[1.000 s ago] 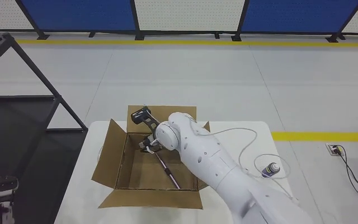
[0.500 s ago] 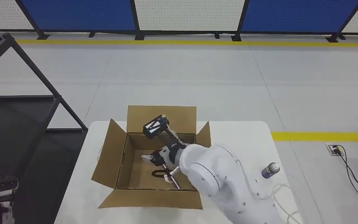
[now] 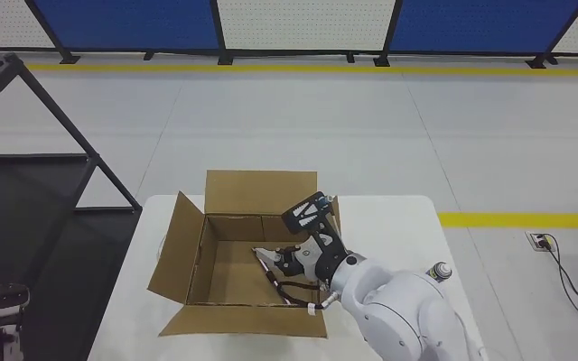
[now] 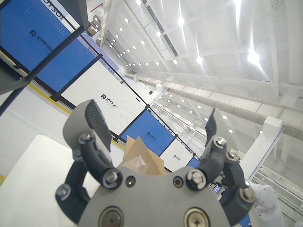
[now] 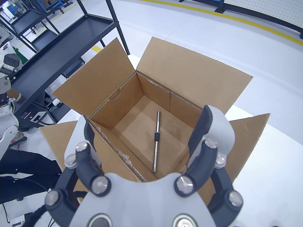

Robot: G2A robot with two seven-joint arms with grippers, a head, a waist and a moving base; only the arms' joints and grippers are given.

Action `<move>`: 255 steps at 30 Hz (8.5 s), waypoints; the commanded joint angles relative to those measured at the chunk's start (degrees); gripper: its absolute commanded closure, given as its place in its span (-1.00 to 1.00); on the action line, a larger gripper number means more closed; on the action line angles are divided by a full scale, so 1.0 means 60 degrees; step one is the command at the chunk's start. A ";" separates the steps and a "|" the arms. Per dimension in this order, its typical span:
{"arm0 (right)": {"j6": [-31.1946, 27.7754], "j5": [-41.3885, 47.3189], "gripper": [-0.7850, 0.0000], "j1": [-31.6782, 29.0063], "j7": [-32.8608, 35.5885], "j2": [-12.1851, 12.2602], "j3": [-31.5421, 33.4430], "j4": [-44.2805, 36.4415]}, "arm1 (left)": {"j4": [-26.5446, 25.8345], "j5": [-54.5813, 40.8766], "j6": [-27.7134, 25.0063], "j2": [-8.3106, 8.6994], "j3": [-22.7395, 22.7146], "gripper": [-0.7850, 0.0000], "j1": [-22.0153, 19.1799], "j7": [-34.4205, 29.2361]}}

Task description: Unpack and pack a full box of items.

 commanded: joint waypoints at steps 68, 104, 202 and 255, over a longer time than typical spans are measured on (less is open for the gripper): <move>0.0277 -0.1698 -0.29 -0.5937 -0.2201 0.0828 0.4746 0.1346 | 0.0000 0.0000 0.0000 0.0000 0.0000 -1.00 0.0000 0.0000; -0.0891 -0.3373 1.00 -0.4444 -0.2546 0.1032 0.3787 -0.3195 | 0.0000 0.0000 0.0000 0.0000 0.0000 -1.00 0.0000 0.0000; 0.0868 -0.0263 0.07 0.3993 -0.1883 -0.2194 -0.3608 1.0643 | 0.0000 0.0000 0.0000 0.0000 0.0000 -1.00 0.0000 0.0000; 0.1361 -0.2737 -1.00 -0.3711 -0.4314 -0.0683 0.2344 -0.1286 | 0.0000 0.0000 0.0000 0.0000 0.0000 -1.00 0.0000 0.0000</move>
